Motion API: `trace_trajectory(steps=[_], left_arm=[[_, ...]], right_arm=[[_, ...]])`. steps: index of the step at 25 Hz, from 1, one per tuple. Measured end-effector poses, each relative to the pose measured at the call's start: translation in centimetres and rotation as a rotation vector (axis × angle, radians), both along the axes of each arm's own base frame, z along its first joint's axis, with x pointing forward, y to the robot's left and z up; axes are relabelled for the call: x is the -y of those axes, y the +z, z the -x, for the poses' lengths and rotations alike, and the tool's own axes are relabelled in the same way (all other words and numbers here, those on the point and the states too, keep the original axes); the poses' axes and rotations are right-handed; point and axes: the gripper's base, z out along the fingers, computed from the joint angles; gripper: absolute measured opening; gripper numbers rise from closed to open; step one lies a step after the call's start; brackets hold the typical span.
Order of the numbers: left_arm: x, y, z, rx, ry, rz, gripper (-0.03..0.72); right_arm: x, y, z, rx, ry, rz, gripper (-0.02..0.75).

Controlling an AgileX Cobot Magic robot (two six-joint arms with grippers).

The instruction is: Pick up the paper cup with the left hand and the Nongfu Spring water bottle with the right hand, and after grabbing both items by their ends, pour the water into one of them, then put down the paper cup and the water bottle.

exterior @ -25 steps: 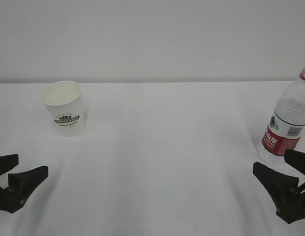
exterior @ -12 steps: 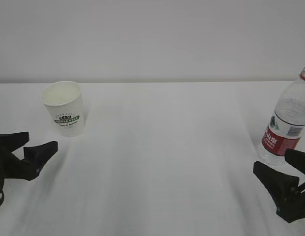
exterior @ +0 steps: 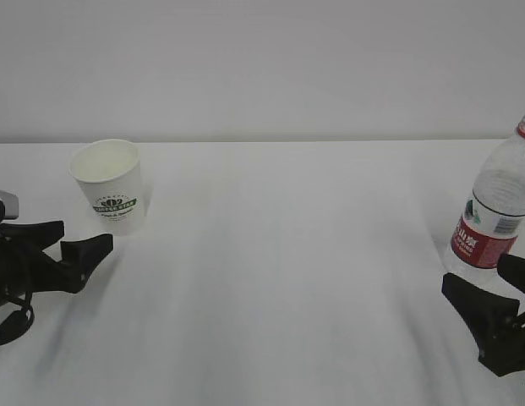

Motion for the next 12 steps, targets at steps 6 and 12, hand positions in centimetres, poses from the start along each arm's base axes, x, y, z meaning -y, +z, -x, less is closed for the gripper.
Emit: trace_trajectory(steps=[6, 12], left_arm=[[0.0, -1.8, -0.6, -0.049, 0.002, 0.002, 0.691], [0.1, -1.8, -2.0, -0.024, 0.008, 0.015, 0.691]], right_arm=[[0.0, 0.0, 0.0, 0.0, -0.006, -0.001, 0.587], [0.2, 0.0, -0.1, 0.0, -0.022, -0.003, 0.587]])
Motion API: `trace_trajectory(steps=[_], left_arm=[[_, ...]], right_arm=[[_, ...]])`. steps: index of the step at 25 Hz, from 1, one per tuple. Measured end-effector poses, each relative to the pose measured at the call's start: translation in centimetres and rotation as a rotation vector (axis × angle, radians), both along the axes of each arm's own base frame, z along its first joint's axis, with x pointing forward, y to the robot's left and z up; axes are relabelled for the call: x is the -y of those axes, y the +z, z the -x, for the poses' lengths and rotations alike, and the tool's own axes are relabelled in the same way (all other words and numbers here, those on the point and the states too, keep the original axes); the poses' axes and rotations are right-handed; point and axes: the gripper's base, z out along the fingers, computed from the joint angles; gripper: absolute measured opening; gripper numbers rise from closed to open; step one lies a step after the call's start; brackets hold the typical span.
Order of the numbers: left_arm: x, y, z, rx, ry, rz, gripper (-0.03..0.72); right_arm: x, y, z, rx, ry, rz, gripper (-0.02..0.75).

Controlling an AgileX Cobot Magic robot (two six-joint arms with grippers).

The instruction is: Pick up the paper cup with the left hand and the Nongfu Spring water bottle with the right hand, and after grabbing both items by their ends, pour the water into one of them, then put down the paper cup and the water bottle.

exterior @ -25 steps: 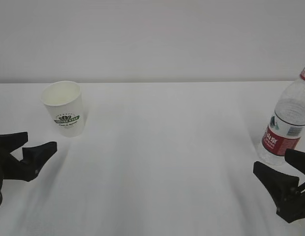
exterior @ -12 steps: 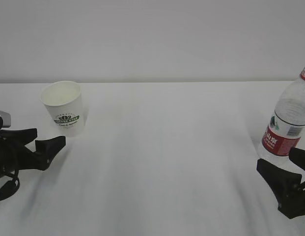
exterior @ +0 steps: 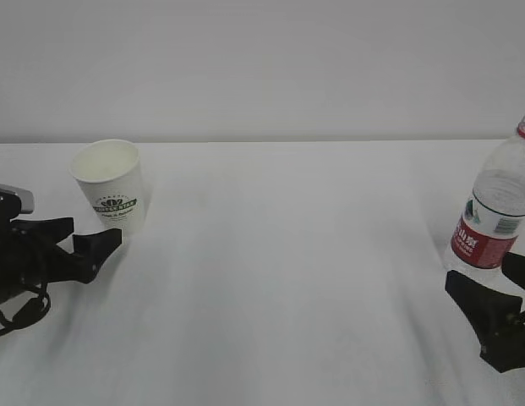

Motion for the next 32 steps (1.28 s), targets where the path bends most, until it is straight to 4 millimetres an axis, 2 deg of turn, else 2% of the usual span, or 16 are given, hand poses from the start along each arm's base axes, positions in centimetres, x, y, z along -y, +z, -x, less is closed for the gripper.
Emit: trace_trajectory(steps=[8, 11, 19, 24, 32], left_arm=[[0.5, 0.7, -2.3, 0.065, -0.008, 0.018, 0.691], [0.8, 0.8, -2.6, 0.076, -0.019, 0.02, 0.691], [0.8, -1.3, -2.2, 0.006, -0.016, 0.017, 0.691], [0.6, -1.6, -2.3, 0.009, 0.006, -0.002, 0.691], [0.8, -1.5, -4.4, 0.065, 0.005, -0.007, 0.691]], right_arm=[[0.2, -0.2, -0.1, -0.01, -0.02, -0.002, 0.587], [0.2, -0.2, -0.1, -0.01, -0.02, -0.002, 0.587], [0.2, -0.1, -0.1, -0.008, -0.022, -0.003, 0.587], [0.2, -0.1, -0.1, -0.008, -0.022, -0.003, 0.587], [0.2, -0.1, -0.1, -0.008, -0.022, -0.003, 0.587]])
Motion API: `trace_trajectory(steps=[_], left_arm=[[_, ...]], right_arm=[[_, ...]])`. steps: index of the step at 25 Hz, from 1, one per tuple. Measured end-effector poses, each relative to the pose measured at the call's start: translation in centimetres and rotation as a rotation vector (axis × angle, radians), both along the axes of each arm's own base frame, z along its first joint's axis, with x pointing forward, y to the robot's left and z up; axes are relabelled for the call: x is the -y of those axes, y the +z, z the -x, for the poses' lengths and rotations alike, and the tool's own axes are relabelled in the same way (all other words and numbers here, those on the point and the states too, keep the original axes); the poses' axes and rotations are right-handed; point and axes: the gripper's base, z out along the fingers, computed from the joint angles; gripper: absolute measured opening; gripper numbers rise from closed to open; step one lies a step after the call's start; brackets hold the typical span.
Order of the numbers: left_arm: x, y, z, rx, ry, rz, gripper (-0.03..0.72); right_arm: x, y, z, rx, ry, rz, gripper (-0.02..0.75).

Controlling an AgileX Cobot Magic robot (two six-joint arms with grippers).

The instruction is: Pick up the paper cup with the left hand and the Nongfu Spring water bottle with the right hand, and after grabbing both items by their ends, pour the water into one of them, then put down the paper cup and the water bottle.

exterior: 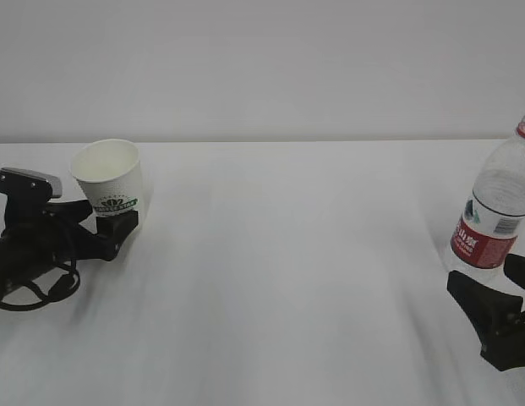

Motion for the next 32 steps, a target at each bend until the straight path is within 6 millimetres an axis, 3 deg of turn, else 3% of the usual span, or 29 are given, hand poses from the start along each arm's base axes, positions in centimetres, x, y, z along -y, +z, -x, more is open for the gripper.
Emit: trace_trajectory(steps=[9, 15, 22, 32], left_arm=[[1.1, -1.2, -1.3, 0.007, -0.023, 0.002, 0.689], [1.7, -0.6, -2.6, 0.052, -0.031, 0.007, 0.682], [1.7, -0.6, -2.6, 0.048, -0.018, 0.022, 0.574], [1.9, -0.7, -2.2, 0.027, -0.034, 0.056, 0.564]], right_arm=[[0.0, 0.0, 0.0, 0.0, 0.0, 0.0, 0.587], [0.0, 0.0, 0.0, 0.0, 0.0, 0.0, 0.587], [0.0, 0.0, 0.0, 0.0, 0.0, 0.0, 0.587], [0.0, 0.0, 0.0, 0.0, 0.0, 0.0, 0.587]])
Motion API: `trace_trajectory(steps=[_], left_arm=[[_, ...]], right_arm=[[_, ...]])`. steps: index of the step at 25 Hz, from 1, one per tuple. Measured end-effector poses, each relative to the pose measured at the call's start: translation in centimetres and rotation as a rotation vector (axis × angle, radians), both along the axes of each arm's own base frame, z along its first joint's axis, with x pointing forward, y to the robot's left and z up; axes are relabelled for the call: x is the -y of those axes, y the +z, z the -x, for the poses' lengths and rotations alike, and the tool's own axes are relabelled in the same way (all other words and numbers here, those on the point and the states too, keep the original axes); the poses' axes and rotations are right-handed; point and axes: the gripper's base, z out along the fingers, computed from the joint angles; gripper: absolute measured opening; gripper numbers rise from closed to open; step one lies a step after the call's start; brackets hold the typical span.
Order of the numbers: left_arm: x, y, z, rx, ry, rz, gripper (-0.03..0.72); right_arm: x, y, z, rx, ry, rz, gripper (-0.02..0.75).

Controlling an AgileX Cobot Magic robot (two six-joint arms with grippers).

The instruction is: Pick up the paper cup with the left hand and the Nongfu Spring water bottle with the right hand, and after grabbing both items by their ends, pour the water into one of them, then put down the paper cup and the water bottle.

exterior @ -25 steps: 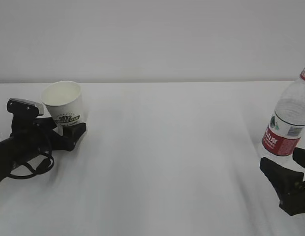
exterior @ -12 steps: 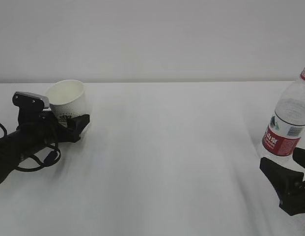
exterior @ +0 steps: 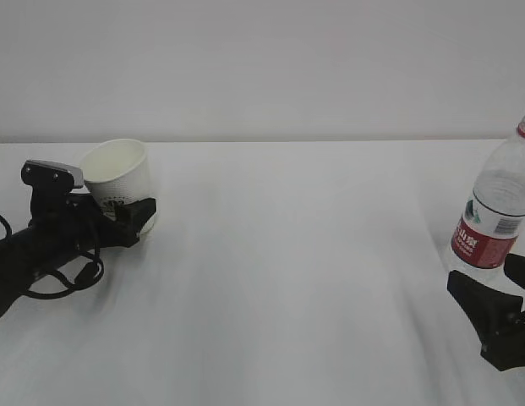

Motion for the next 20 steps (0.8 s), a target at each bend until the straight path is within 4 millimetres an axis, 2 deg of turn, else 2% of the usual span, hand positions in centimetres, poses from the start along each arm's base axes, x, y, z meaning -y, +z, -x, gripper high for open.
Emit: trace_trajectory(steps=[12, 18, 20], left_arm=[[-0.9, 0.6, 4.7, -0.065, 0.028, -0.015, 0.564], [-1.4, 1.9, 6.2, -0.08, 0.047, -0.064, 0.564], [-1.5, 2.9, 6.5, -0.052, 0.061, -0.069, 0.564]], right_arm=[[0.0, 0.0, 0.0, 0.0, -0.001, -0.001, 0.587], [0.0, 0.0, 0.0, 0.0, -0.001, -0.001, 0.587], [0.0, 0.0, 0.0, 0.0, -0.001, -0.001, 0.587]])
